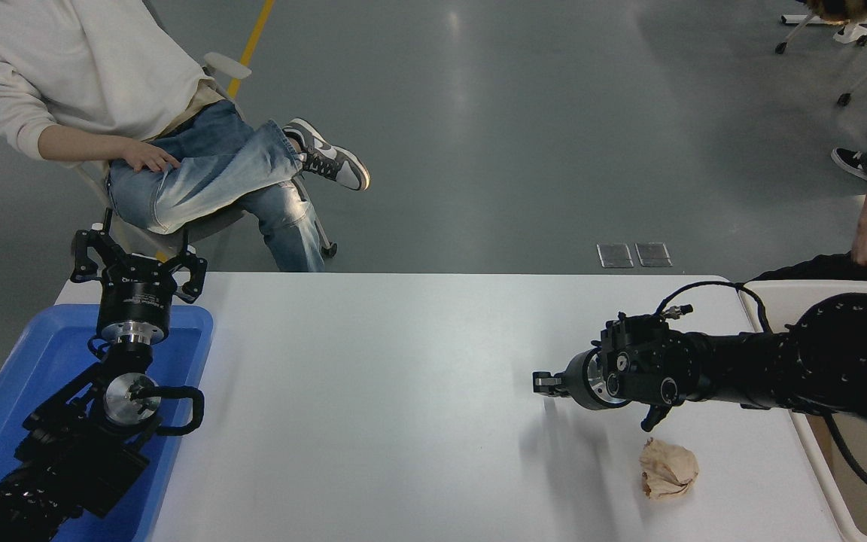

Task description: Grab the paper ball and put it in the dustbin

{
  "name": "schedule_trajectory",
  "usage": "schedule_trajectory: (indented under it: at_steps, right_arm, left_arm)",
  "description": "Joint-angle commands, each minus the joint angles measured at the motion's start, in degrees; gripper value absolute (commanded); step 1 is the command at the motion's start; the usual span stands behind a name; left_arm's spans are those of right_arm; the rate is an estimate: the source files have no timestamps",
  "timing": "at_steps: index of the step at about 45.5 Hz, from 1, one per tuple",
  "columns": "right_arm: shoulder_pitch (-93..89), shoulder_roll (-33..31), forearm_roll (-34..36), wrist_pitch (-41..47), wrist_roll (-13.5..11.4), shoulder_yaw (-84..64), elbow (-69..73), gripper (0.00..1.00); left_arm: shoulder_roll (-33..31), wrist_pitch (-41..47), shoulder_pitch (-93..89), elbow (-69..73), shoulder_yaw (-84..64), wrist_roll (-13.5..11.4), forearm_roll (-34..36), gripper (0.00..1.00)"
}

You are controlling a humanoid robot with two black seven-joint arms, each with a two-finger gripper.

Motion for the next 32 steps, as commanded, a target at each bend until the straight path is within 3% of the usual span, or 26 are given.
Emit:
schedule_trajectory:
  at_steps: [1,18,24,25,26,27,28,32]
  right_arm:
    - [0.33,-0.65,0.02,-0.06,-0.04,0.02,0.73,0.00]
    - [3.84,-1.18,0.37,0.29,-0.21,-0.59,3.28,0.00]
    - [8.85,-5.31,0.81,3.19,-0.04,-0.59,7.58,0.00]
    - [9.64,-5.66,0.89,3.19,-0.04,-0.42,8.37,0.19]
    - [10.52,-6.19,0.98,3.19,-0.12,-0.24,9.16,0.49]
    - [11.31,-6.89,1.07,3.28,-0.12,-0.24,9.78,0.90]
    - [12.27,-7.76,1.16,3.80,-0.30,-0.24,10.48,1.00]
    - [16.58,-12.42,1.42,6.43,-0.39,-0.68,13.91,1.00]
  left_arm:
    - [-0.09,-0.05,0.08,-0.03,-0.27,0.00,0.00,0.99]
    - [0.00,0.03,0.08,-0.03,-0.01,0.09,0.09,0.99]
    - [0.00,0.03,0.08,-0.03,-0.01,0.09,0.00,0.99]
    - [0.00,0.03,0.08,0.06,-0.01,0.09,0.00,0.99]
    - [0.00,0.03,-0.01,0.06,-0.09,0.09,0.00,0.99]
    - [0.00,0.03,0.08,0.06,-0.01,0.09,0.00,0.99]
    - [0.00,0.03,0.08,-0.03,-0.01,0.09,0.00,0.99]
    - [0.00,0.03,0.08,-0.03,-0.01,0.09,0.00,0.99]
